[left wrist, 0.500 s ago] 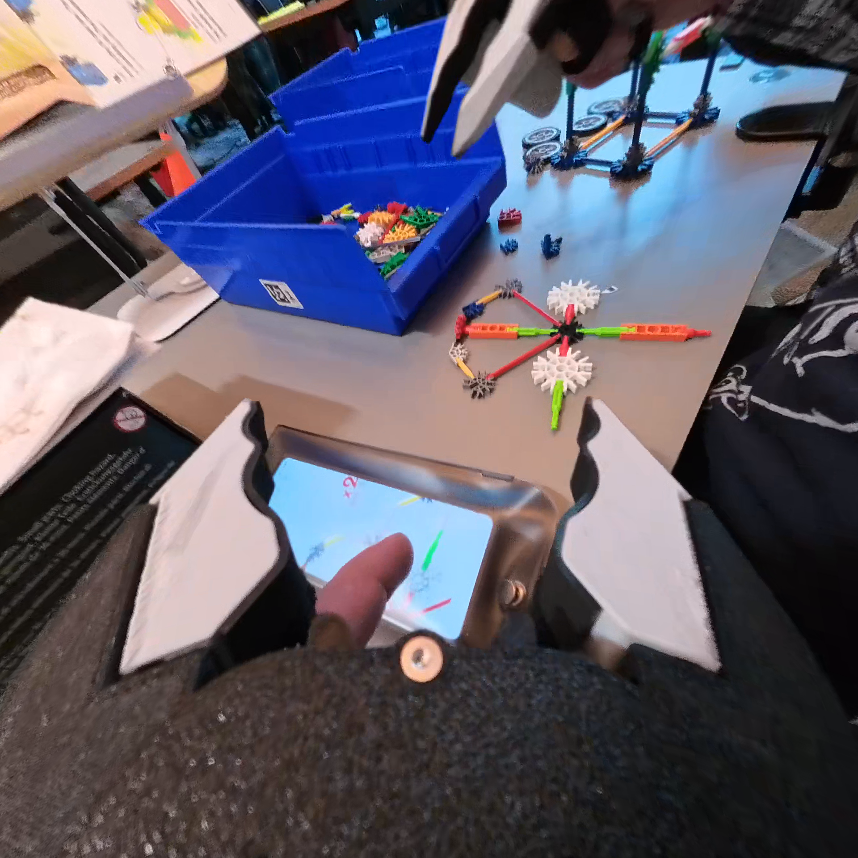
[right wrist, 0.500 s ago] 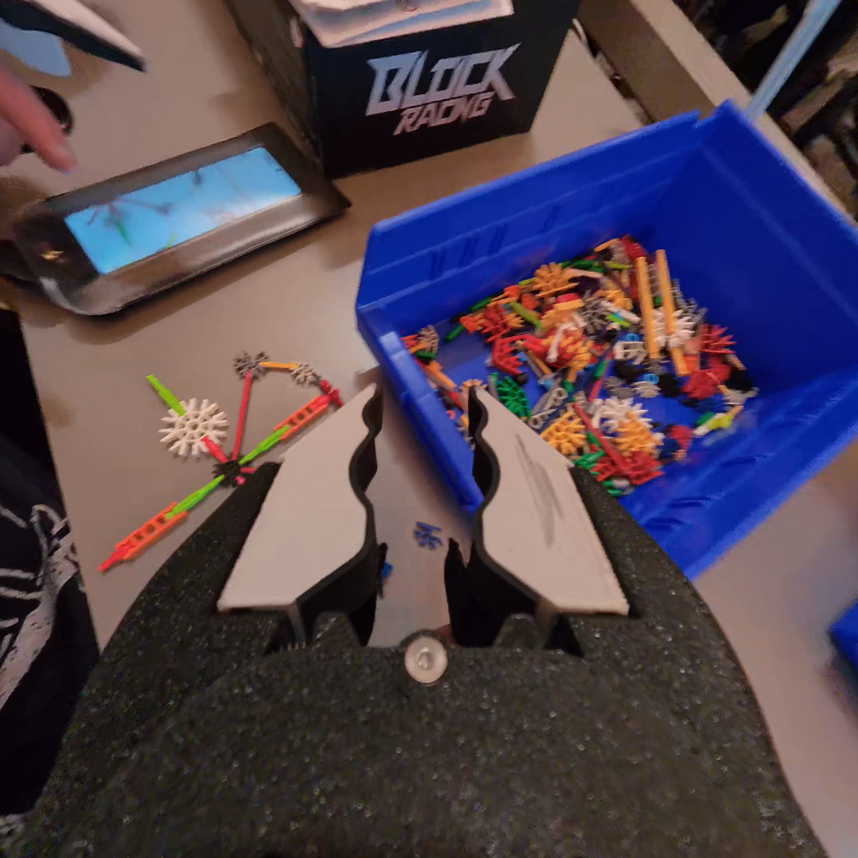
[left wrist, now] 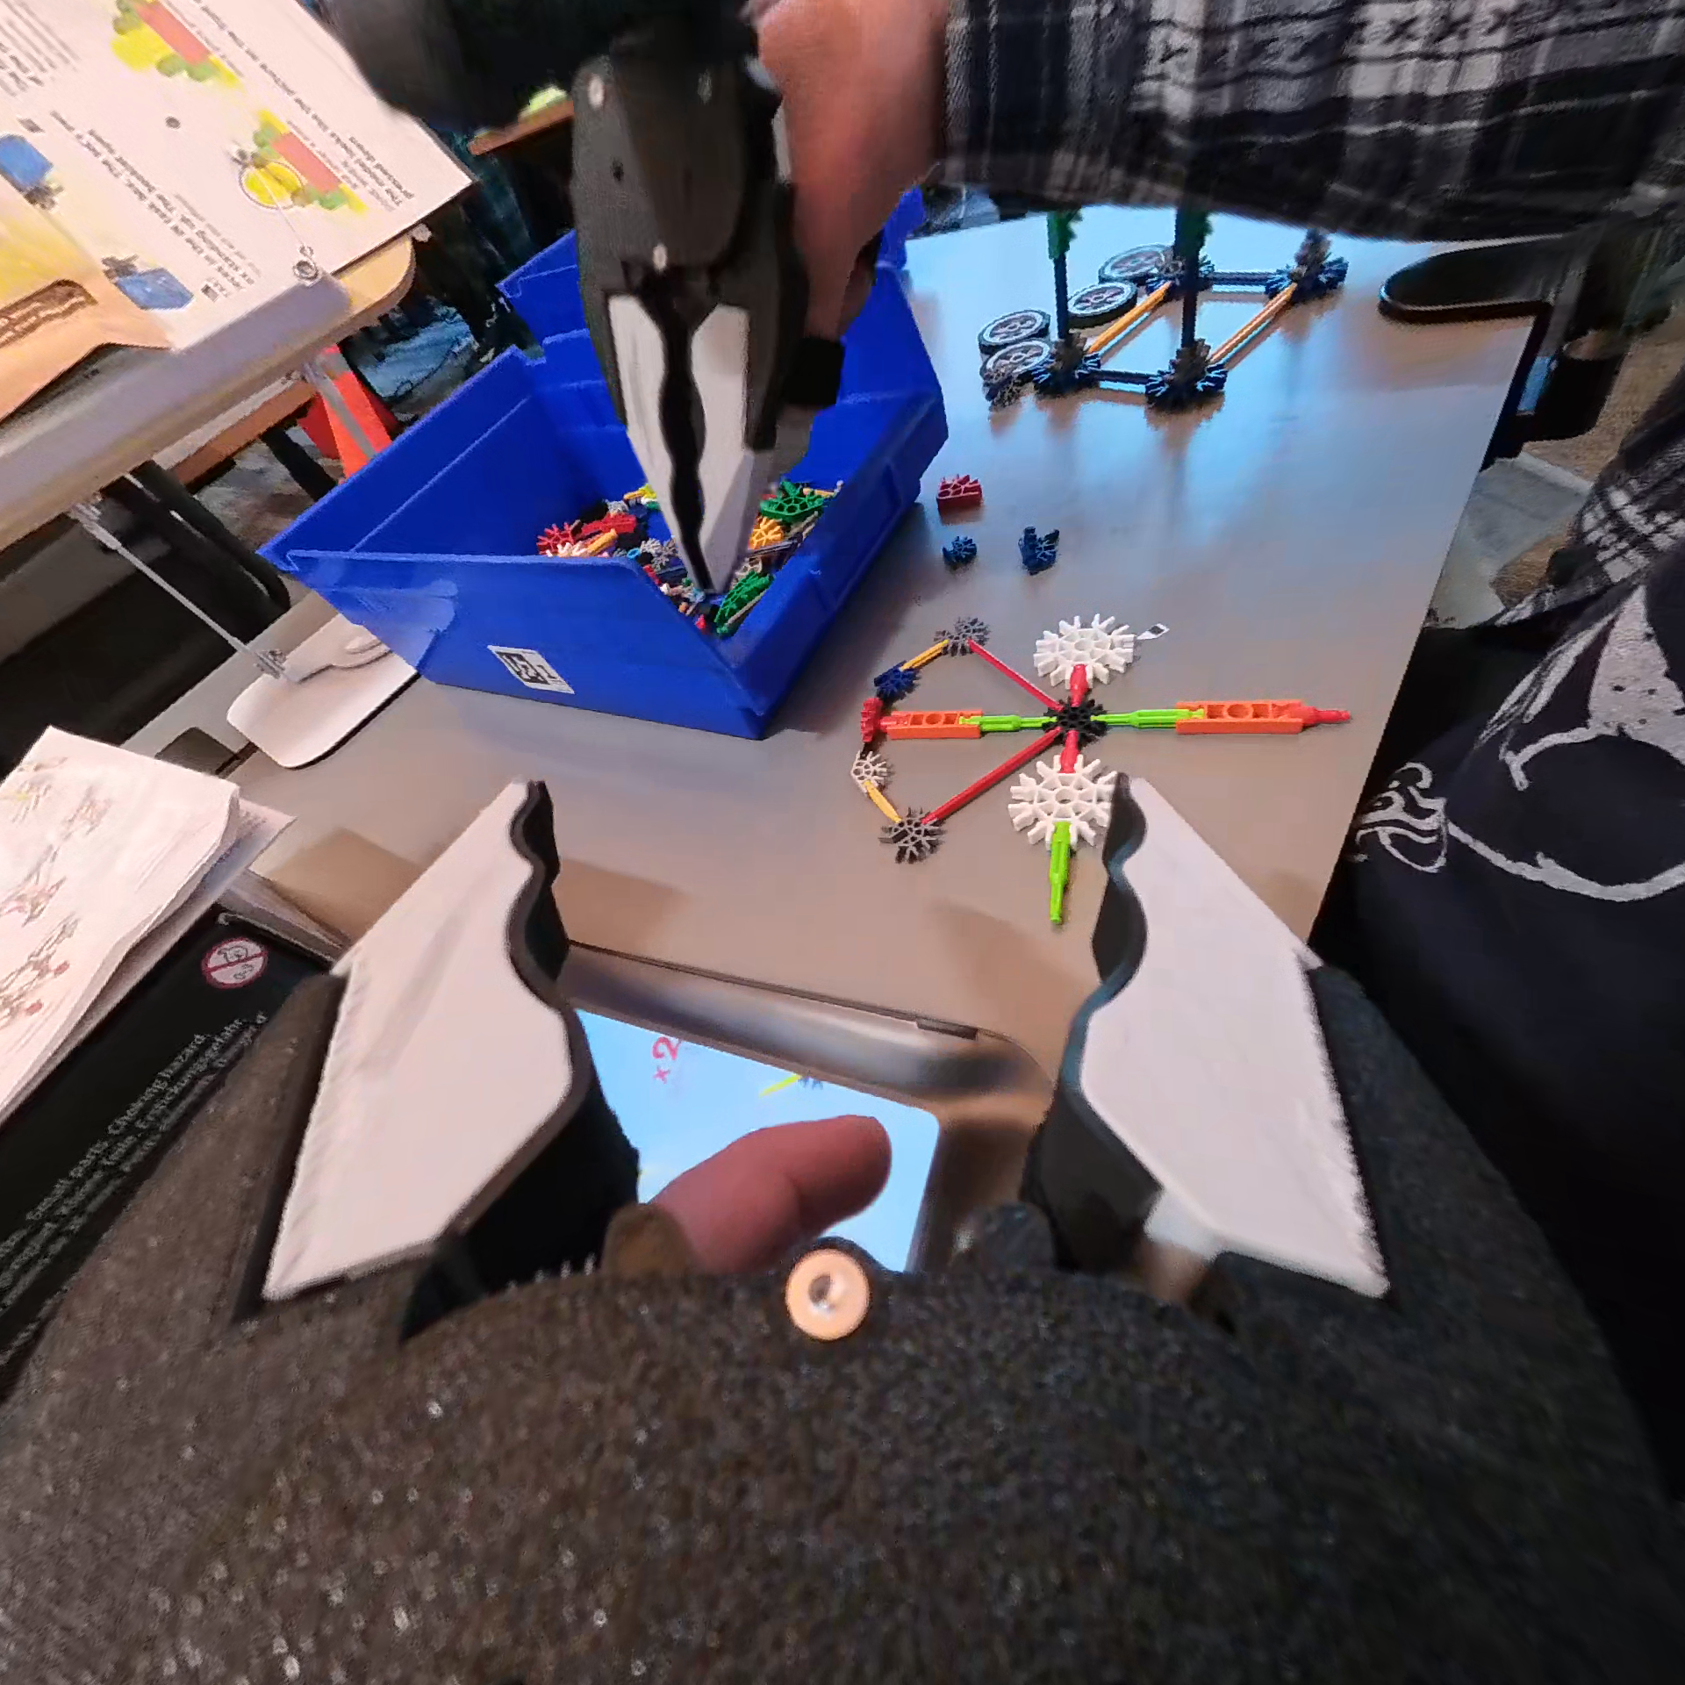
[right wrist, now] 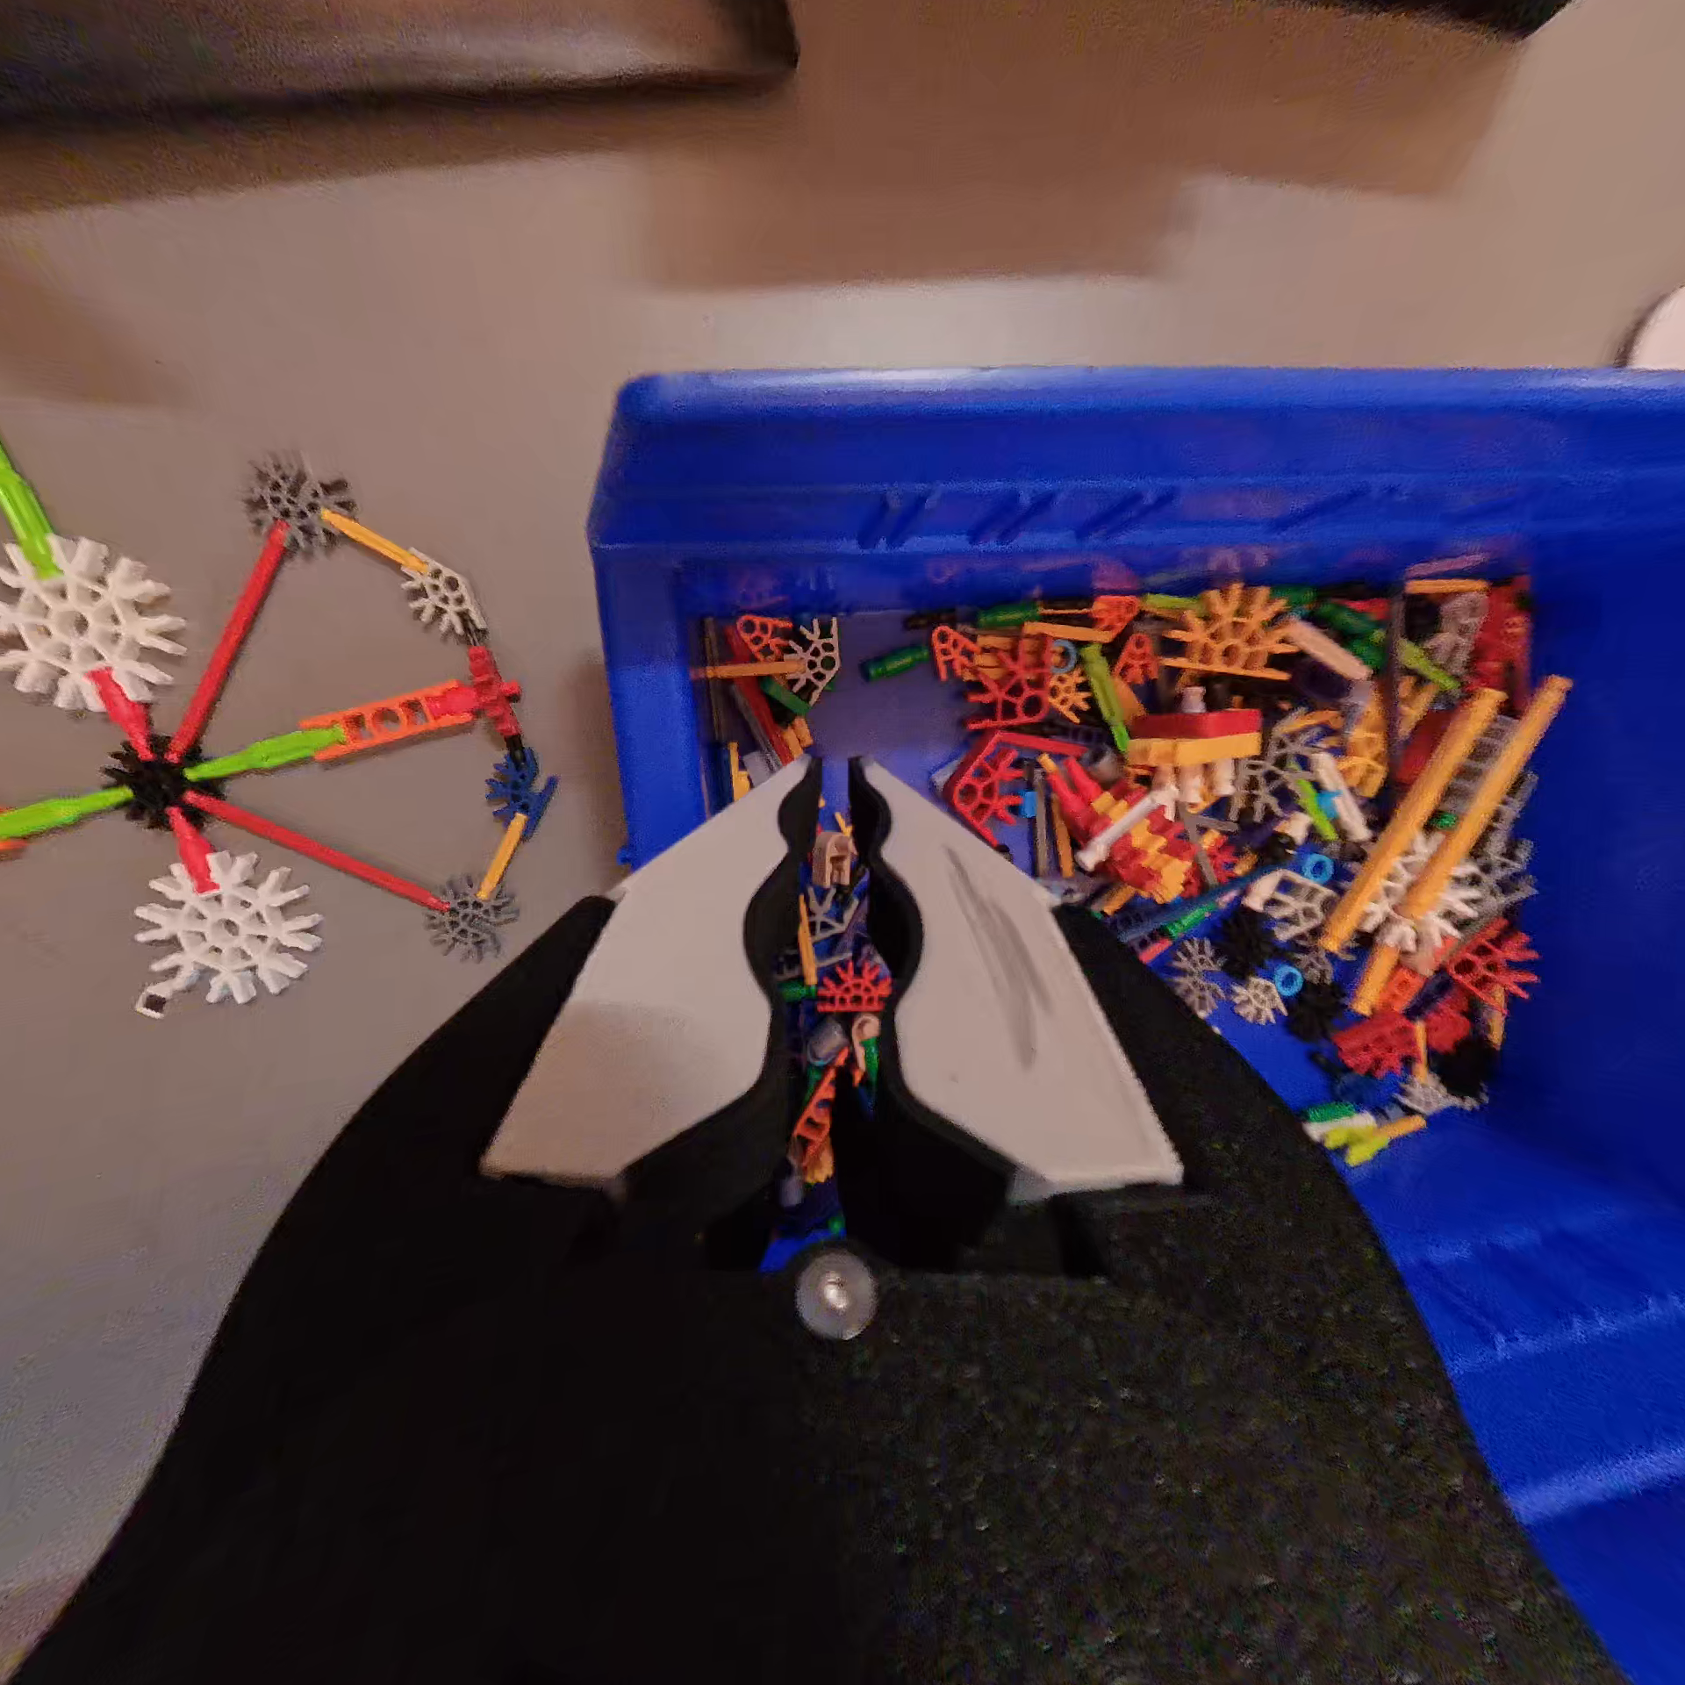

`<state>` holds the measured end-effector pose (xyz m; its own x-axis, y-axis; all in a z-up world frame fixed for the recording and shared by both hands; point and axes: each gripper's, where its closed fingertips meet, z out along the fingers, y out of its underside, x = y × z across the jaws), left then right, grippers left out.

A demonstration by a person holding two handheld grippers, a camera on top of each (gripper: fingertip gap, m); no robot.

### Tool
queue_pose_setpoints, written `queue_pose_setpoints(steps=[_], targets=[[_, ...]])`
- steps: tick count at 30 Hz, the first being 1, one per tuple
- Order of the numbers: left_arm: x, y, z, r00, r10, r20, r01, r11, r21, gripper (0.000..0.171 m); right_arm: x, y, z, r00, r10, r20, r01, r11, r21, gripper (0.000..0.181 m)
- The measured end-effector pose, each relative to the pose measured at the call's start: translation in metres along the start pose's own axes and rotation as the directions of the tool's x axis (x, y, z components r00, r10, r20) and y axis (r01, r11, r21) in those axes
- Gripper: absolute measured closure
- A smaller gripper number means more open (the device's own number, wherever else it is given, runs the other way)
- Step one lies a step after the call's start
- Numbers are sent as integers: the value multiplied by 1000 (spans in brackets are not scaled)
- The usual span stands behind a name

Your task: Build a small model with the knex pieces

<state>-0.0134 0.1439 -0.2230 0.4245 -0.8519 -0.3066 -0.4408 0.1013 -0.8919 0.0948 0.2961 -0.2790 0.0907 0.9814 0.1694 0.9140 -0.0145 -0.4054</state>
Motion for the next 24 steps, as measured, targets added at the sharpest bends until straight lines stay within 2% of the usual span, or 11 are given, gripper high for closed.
queue_pose_setpoints(steps=[5,11,21,24], targets=[[1,6,-2,1000,-14,-11,14,1000,-1,54,-5,10,24,992,-51,116,60,995,-74,177],[1,10,-1,1000,-20,-22,20,1000,1,54,-9,19,37,979,-78,191,103,987,-123,174],[-1,16,1,999,-31,-34,31,1000,1,53,-4,19,41,976,-103,194,123,988,-95,175],[-2,16,1,999,-33,-34,33,999,1,53,2,21,41,979,-81,185,102,989,-107,171]])
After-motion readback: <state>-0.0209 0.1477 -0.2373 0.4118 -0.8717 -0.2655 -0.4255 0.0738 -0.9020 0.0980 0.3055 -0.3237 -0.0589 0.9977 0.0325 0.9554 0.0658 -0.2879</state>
